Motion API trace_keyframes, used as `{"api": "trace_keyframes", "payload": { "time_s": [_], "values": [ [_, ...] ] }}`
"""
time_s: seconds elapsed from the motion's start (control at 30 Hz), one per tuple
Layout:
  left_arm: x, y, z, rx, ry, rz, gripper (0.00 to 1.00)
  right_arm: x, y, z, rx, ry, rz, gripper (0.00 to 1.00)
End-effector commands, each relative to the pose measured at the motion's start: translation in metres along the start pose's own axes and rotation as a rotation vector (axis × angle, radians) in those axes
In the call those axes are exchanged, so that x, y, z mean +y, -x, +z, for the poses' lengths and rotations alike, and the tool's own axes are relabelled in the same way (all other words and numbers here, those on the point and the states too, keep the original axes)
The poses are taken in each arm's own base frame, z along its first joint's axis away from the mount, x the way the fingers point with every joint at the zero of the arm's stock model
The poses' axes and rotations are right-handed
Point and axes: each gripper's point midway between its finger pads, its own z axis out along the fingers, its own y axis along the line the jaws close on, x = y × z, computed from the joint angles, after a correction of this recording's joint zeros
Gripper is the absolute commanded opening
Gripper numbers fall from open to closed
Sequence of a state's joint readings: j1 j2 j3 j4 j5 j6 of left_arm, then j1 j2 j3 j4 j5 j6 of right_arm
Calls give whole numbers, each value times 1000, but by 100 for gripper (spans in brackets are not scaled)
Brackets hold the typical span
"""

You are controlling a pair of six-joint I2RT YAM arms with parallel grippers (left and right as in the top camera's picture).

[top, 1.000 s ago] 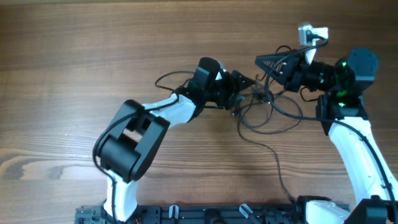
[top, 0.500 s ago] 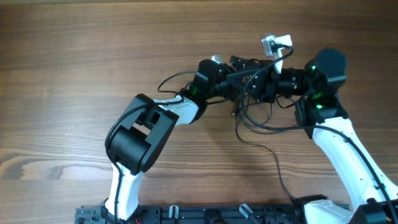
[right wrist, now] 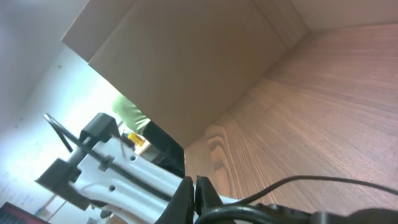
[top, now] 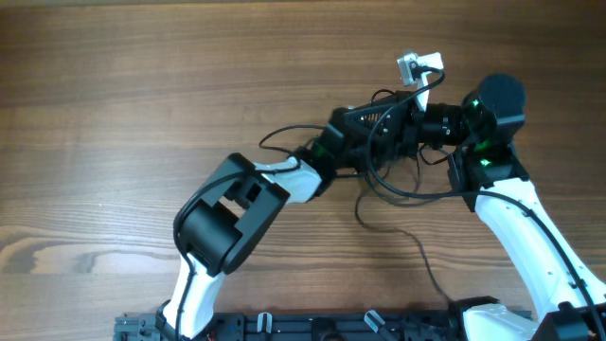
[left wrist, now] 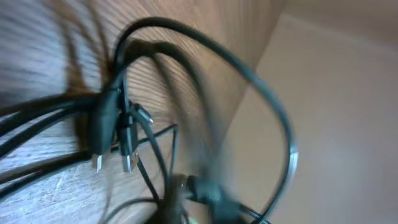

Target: Untangle cables

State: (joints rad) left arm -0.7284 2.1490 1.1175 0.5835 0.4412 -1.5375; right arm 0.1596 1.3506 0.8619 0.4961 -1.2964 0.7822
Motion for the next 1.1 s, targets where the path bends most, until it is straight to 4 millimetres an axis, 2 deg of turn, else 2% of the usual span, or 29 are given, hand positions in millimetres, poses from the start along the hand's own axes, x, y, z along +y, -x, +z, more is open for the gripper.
{"api": "trace_keyframes", "payload": {
  "time_s": [0.0,0.07,0.1,0.17,0.23,0.27,0.37,0.4,0.53,0.57,0.63,0.7,0.77,0.83,0.93,1.07],
  "values": [
    [-2,27,-14,-9,-4,271,4,-6,10,-1,-45,-67,-62,4],
    [-10,42,-34,42,-25,320,4,-38,13,-10,-98,-217,-61,5],
    [-13,55,-51,60,-23,318,4,-63,15,-20,-132,-344,-60,5],
    [-17,79,-84,51,-1,305,4,-98,19,-47,-195,-560,-28,5],
    [-15,102,-119,7,52,303,4,-110,29,-72,-257,-671,-15,5],
    [-10,123,-156,-56,119,326,4,-109,47,-102,-336,-753,-36,5],
    [2,154,-216,-197,252,315,4,-95,78,-153,-462,-892,-65,5],
    [6,163,-236,-246,294,304,4,-89,86,-165,-487,-916,-73,4],
    [36,190,-303,-417,475,213,4,-45,124,-213,-584,-1007,-169,5],
    [59,198,-330,-478,574,138,4,-26,140,-234,-637,-1045,-201,5],
    [79,199,-350,-509,654,71,4,-16,150,-262,-712,-1126,-194,5],
    [96,199,-368,-537,732,20,4,-14,150,-299,-807,-1257,-142,5],
    [108,199,-383,-568,800,-13,4,-16,140,-340,-908,-1412,-61,5],
    [114,200,-392,-589,836,-29,4,-20,123,-369,-964,-1547,19,5],
    [116,202,-397,-602,843,-41,4,-25,93,-398,-995,-1719,139,5],
    [116,203,-400,-635,841,-78,4,-30,67,-413,-970,-1850,233,5]
  ]
}}
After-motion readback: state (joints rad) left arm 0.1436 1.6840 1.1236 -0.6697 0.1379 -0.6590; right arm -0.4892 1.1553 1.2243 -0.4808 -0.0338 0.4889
